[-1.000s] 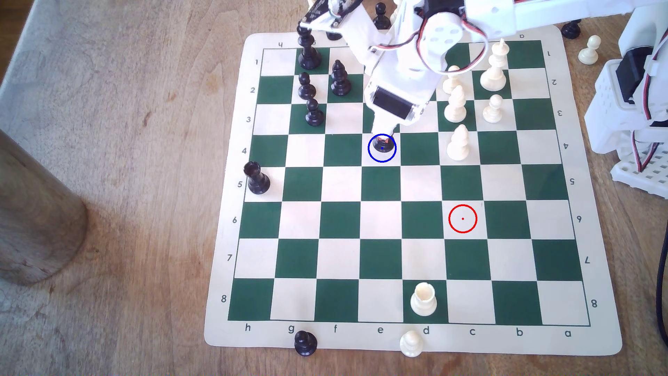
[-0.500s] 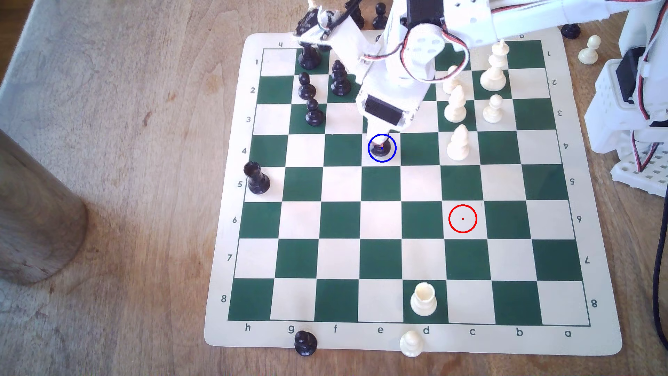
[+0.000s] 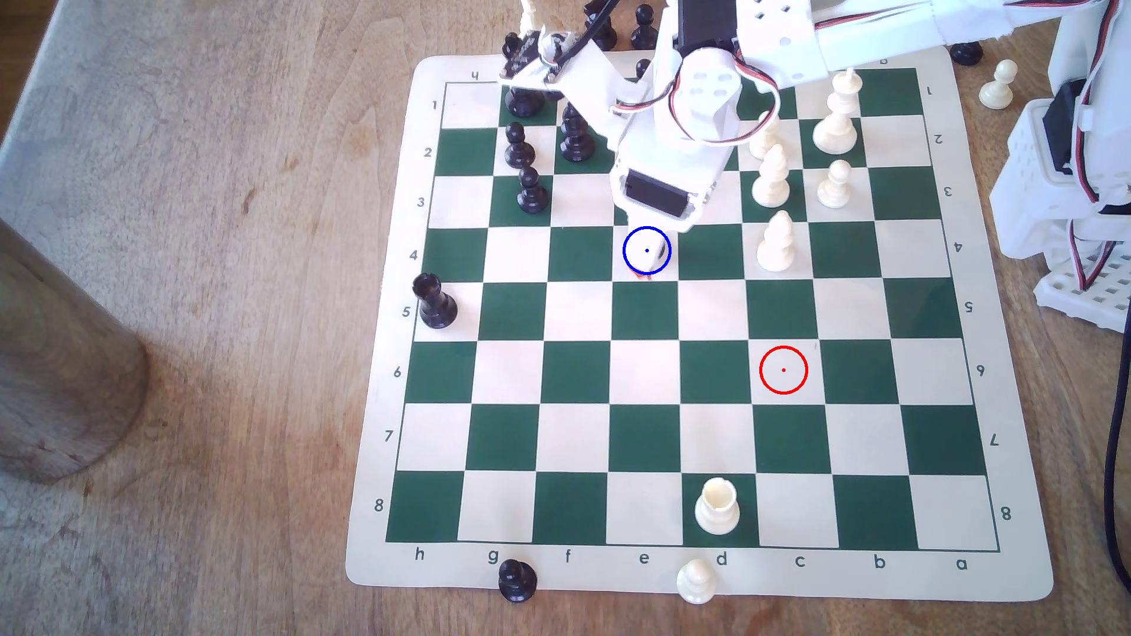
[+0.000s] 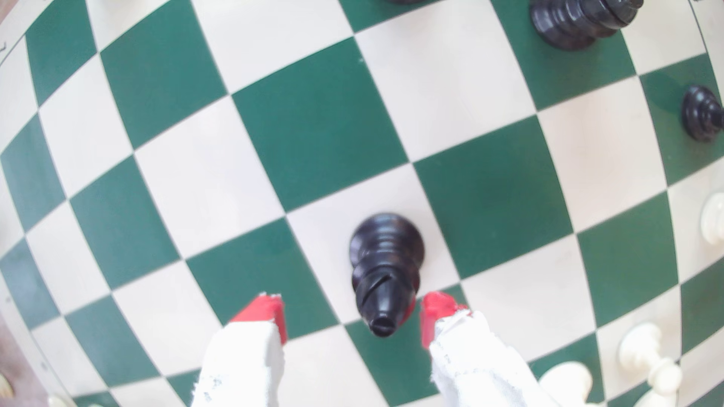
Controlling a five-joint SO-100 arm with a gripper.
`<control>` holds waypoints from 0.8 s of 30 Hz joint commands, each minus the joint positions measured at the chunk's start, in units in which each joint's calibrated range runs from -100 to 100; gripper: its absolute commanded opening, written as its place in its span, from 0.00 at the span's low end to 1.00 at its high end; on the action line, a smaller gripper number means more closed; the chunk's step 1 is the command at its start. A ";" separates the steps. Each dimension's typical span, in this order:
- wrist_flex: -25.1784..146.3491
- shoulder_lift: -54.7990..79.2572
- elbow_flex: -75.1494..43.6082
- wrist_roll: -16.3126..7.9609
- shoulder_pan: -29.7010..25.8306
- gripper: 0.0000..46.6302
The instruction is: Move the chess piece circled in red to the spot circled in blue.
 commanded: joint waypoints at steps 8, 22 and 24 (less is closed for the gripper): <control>5.97 -15.68 4.90 0.68 -1.60 0.47; 14.00 -42.59 26.39 0.10 -7.23 0.46; 15.56 -45.82 26.84 0.29 -6.29 0.46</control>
